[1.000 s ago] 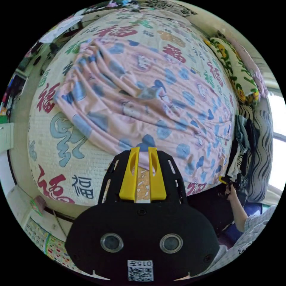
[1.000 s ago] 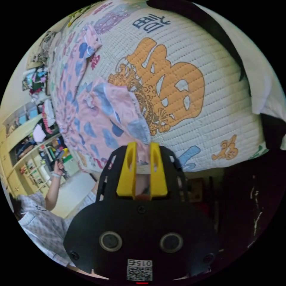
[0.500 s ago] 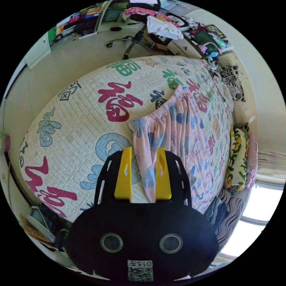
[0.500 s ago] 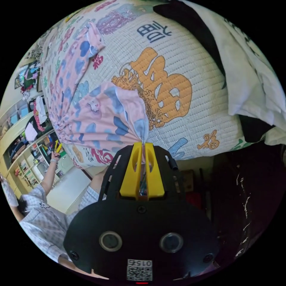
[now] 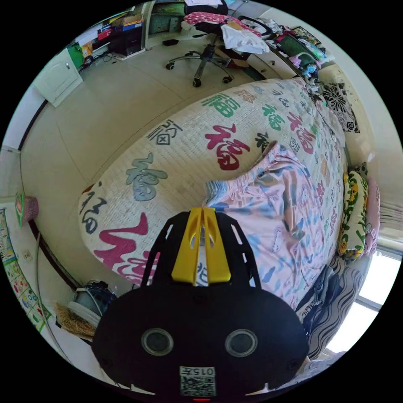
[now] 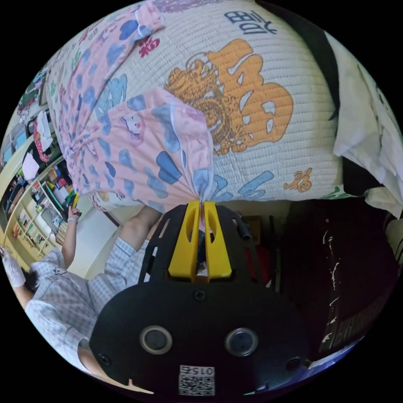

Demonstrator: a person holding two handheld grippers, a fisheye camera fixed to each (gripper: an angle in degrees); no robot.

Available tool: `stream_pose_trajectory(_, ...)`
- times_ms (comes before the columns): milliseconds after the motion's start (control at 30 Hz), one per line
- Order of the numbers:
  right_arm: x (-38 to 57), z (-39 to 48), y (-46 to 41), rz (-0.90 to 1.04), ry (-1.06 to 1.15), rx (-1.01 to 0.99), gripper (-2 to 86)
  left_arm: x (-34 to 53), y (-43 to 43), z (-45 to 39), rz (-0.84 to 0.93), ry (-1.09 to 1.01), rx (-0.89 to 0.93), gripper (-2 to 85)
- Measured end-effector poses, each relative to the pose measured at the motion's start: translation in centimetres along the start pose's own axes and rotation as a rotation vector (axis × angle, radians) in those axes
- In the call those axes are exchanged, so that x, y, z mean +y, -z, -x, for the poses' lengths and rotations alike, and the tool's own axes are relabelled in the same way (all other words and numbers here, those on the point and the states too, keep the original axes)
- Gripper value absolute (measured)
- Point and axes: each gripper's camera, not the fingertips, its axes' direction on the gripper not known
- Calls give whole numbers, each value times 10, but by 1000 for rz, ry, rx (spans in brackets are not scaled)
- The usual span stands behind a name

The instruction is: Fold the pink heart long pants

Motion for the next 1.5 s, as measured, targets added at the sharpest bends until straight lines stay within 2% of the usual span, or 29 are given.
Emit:
stream_pose_trajectory(167, 9, 10, -15, 122, -12, 106, 19, 32, 19, 41, 6, 58, -38, -2)
stream_pose_trajectory(300, 14, 10, -16, 100, -66, 125, 52, 48, 1, 48, 166, 44, 0, 40)
stream_pose_trajectory(367, 17, 16, -7, 98, -88, 228, 64, 49, 7, 41, 143, 22, -59, 55)
stream_pose_trajectory(433, 20, 22, 4, 90, -96, 283, 68, 43, 28, 13, 19, -54, -174, 67)
stream_pose_trajectory(467, 22, 26, 14, 65, -105, 296, 69, 40, 33, 2, -16, -99, -175, 70)
stream_pose_trajectory(533, 22, 33, 28, 19, -123, 269, 70, 20, 36, -52, -57, -323, -100, 88)
stream_pose_trajectory(667, 15, 56, 33, -10, -118, 195, 98, -23, 7, -128, -12, -499, -43, 105)
stream_pose_trajectory(800, 5, 76, 28, -38, -132, 269, 160, -60, -53, -188, 130, -623, -248, 90)
stream_pose_trajectory(833, 1, 79, 30, -64, -146, 256, 170, -64, -65, -200, 165, -675, -326, 46)
stream_pose_trajectory(900, -3, 81, 35, -96, -151, 182, 170, -69, -67, -218, 215, -755, -338, 13)
stream_pose_trajectory(1000, -6, 85, 48, -131, -175, 186, 158, -87, -41, -231, 77, -719, -382, 7)
stream_pose_trajectory(1100, -3, 89, 58, -152, -177, 196, 139, -111, -18, -225, 11, -555, -321, 40)
stream_pose_trajectory(1200, 0, 95, 64, -162, -125, 115, 39, -114, -17, -226, 21, -455, -345, 81)
stream_pose_trajectory(1267, 4, 103, 69, -151, -76, 110, 10, -106, -15, -230, -3, -445, -318, 85)
stream_pose_trajectory(1500, 20, 101, 118, -181, -2, 44, -5, -85, 17, -213, -161, -235, -36, 81)
